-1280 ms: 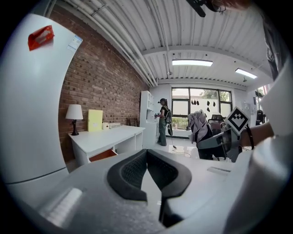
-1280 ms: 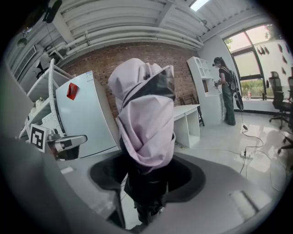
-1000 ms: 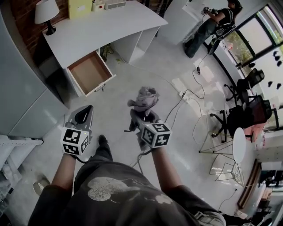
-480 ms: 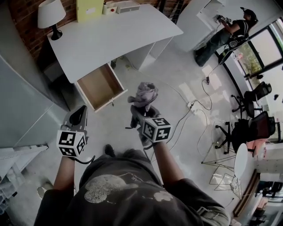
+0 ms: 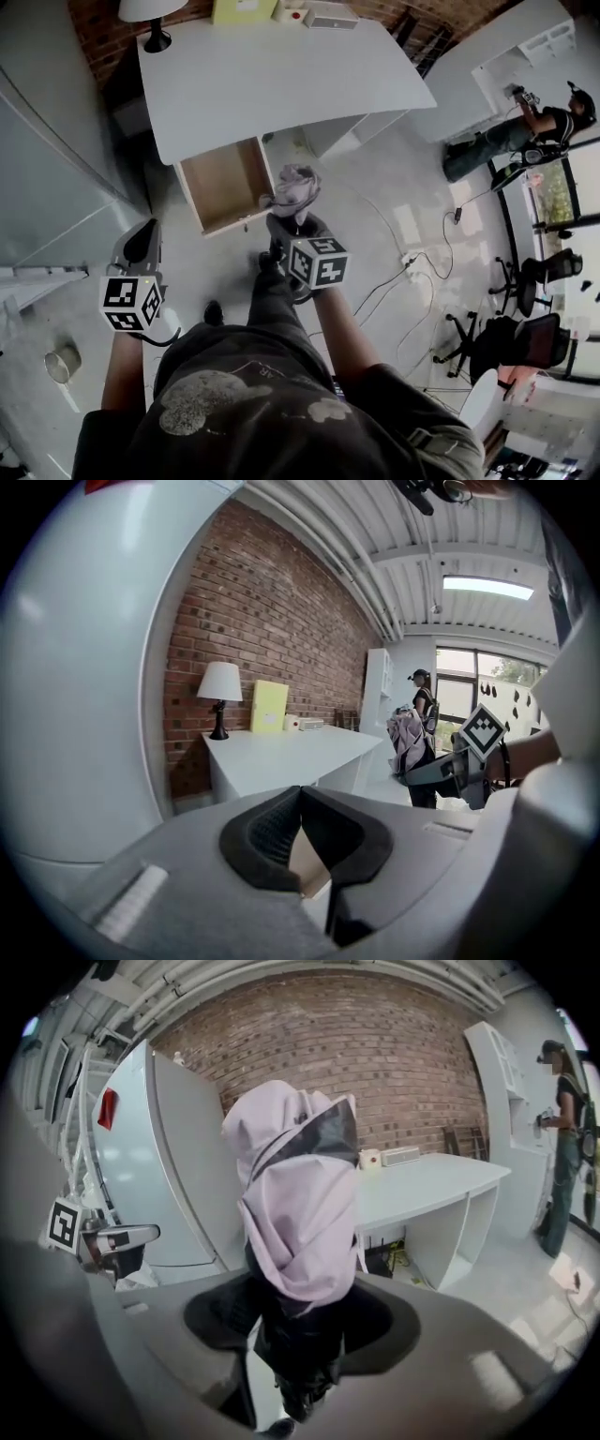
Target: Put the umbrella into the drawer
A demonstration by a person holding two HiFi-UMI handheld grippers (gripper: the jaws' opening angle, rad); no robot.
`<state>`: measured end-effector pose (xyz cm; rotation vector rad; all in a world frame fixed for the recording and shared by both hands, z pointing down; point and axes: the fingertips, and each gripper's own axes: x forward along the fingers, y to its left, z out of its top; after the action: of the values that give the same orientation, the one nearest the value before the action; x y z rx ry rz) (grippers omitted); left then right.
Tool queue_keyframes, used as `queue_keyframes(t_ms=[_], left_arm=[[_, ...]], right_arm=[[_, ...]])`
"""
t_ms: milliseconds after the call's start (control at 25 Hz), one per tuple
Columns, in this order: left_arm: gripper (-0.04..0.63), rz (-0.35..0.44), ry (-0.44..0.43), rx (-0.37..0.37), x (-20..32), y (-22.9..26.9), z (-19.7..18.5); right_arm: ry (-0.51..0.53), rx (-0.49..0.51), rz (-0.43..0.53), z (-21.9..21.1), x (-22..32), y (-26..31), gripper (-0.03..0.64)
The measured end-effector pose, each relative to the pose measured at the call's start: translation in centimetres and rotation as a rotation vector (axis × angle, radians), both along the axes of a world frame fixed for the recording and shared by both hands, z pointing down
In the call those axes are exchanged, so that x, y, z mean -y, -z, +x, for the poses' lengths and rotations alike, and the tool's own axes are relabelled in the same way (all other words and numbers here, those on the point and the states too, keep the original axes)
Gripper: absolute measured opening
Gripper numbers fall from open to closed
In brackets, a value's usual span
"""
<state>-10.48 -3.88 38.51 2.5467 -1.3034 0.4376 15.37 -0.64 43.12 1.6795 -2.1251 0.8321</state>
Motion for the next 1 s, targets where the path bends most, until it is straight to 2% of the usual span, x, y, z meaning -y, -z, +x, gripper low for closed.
queue_keyframes(t_ms=[320, 560, 720, 840, 1000], left_arm=[[0.011, -0.057, 0.223, 0.047, 2.6, -1.6, 2.5], [0.011, -0.085, 0.338, 0.062, 4.3, -3.3, 4.0], [0.011, -0.138, 0.456, 0.047, 4.1, -5.4, 4.0], [0.011, -0.159, 0.513, 0.043, 4.6, -6.9, 3.9], [0.011, -0.158, 0.59, 0.054, 4.7, -8.8, 3.3]], right_arm=[[0.312, -0.026, -0.068, 0.4, 8.4, -4.0, 0.238], [0.548, -0.113, -0.106, -0.5, 12.7, -7.7, 0.238], [0.768, -0.177, -0.12, -2.9, 13.4, -10.3, 0.238], [0.922, -0.231, -0.126, -4.9, 13.6, -12.6, 0.238], [1.077, -0.286, -0.157, -7.0, 13.4, -16.4, 0.238]])
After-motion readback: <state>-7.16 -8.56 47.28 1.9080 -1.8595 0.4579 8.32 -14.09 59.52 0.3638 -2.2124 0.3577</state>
